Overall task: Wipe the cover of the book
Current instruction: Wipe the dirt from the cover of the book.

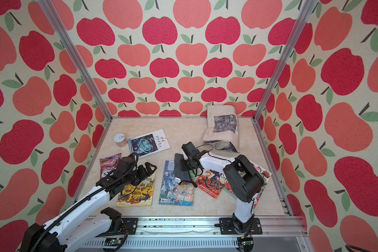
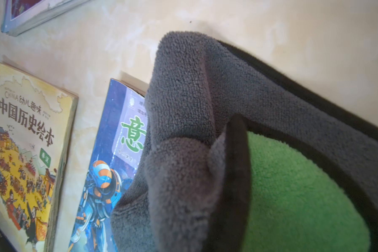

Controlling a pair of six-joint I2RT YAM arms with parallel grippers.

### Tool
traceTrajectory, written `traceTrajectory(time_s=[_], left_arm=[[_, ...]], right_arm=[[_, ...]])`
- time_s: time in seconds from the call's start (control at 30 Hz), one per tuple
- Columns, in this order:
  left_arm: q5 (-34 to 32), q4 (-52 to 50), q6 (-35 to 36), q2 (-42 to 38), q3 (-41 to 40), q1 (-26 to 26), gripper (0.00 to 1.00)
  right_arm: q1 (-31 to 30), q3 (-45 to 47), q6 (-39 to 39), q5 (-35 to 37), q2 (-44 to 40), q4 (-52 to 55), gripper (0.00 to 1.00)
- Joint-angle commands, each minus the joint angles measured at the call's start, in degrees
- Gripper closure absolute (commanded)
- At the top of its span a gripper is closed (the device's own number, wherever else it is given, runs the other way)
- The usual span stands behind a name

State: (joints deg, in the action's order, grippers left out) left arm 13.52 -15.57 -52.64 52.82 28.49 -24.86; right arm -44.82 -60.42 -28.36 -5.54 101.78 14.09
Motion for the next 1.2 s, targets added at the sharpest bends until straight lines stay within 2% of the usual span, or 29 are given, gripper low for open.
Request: traceTrajectory(time_s=[0.0, 0.13, 0.33, 0.67, 0.87, 1.17], left_arm=[[-0.3, -0.4, 1.8, -0.3, 1.6, 0.3, 0.01], [-0.6, -1.0, 2.1, -0.3, 1.7, 0.3, 0.01], [-0.3, -1.3, 2.0, -0.2, 1.8, 0.3, 0.01], [-1.1, -4.3, 1.4, -3.4, 1.4, 0.3, 0.01], [-2.0, -5.9, 1.4, -5.7, 1.4, 0.3, 0.01], [-1.6, -3.7, 1.1, -2.3, 2.3, 0.3, 0.01]], right_arm=[[0.5, 1.7, 0.9, 5.2, -2.0, 4.9, 1.00], [0.2, 0.4, 0.3, 5.8, -1.0, 5.1, 1.00], [-3.8, -6.2, -0.9, 4.4, 6.4, 3.9, 1.00], [-10.0, -23.7, -1.1, -0.3, 18.1, 6.4, 1.00], [-8.9, -19.6, -0.2, 0.4, 14.1, 5.8, 1.00], [-3.1, -3.7, 0.1, 1.9, 1.9, 3.3, 1.00]])
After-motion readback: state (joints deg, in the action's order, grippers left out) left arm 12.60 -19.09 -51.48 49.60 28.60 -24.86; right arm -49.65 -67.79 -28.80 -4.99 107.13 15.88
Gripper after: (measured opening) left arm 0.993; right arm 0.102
